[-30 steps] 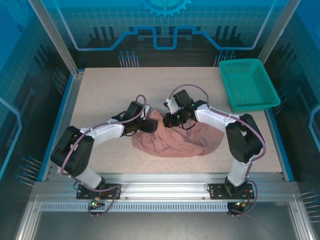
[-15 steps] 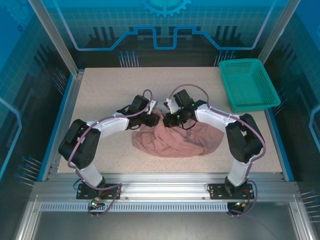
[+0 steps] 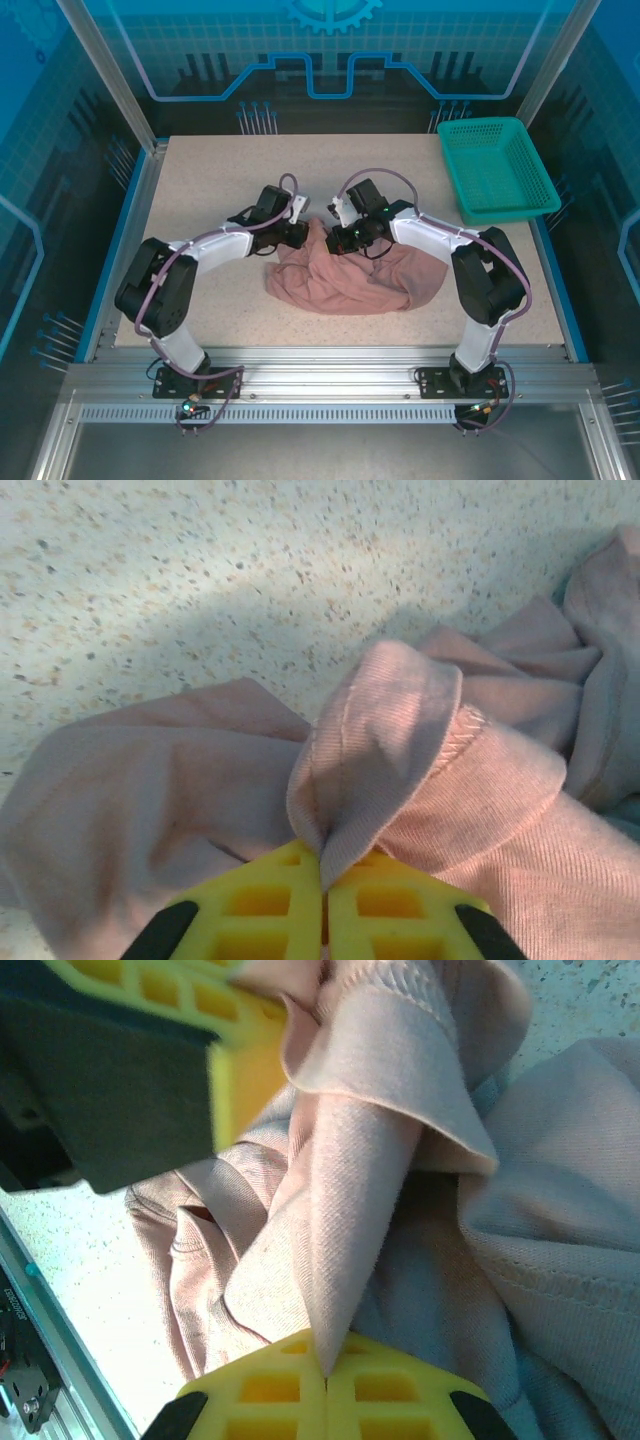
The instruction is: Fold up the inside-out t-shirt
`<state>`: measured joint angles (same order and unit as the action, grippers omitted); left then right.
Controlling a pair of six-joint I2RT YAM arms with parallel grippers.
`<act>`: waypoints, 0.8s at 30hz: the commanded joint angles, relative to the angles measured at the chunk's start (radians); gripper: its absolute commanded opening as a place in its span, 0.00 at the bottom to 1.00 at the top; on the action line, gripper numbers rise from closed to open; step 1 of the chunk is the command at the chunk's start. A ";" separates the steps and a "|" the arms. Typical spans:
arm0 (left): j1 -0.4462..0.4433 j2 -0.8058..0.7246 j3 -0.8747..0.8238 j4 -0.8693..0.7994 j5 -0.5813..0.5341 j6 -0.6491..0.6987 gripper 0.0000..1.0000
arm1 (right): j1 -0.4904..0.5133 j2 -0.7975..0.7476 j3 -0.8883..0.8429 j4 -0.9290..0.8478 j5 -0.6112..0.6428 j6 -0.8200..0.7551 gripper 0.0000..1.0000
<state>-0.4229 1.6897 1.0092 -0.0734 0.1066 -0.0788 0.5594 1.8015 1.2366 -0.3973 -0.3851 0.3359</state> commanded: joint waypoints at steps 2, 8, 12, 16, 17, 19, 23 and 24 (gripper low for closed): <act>0.021 -0.077 -0.007 0.023 0.061 -0.022 0.00 | -0.015 0.006 0.015 -0.031 -0.009 -0.019 0.00; 0.034 -0.192 -0.064 0.061 0.057 -0.063 0.00 | -0.016 -0.022 0.020 -0.052 0.030 -0.029 0.05; 0.057 -0.304 -0.103 0.051 0.048 -0.121 0.00 | -0.016 -0.100 0.008 -0.097 0.050 -0.058 0.25; 0.067 -0.436 -0.134 -0.017 -0.013 -0.195 0.00 | -0.055 -0.258 -0.059 -0.158 0.157 -0.077 0.43; 0.071 -0.470 -0.142 -0.033 -0.032 -0.213 0.00 | -0.083 -0.287 -0.077 -0.169 0.187 -0.074 0.45; 0.080 -0.526 -0.156 -0.061 -0.072 -0.237 0.00 | -0.147 -0.309 -0.098 -0.192 0.252 -0.065 0.49; 0.093 -0.587 -0.169 -0.111 -0.118 -0.236 0.00 | -0.226 -0.263 -0.101 -0.184 0.409 -0.070 0.58; 0.094 -0.594 -0.172 -0.119 -0.126 -0.239 0.00 | -0.230 -0.237 -0.091 -0.180 0.435 -0.075 0.58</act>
<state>-0.3439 1.1206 0.8646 -0.1345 0.0418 -0.2871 0.3408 1.4975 1.1645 -0.5327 -0.0883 0.2707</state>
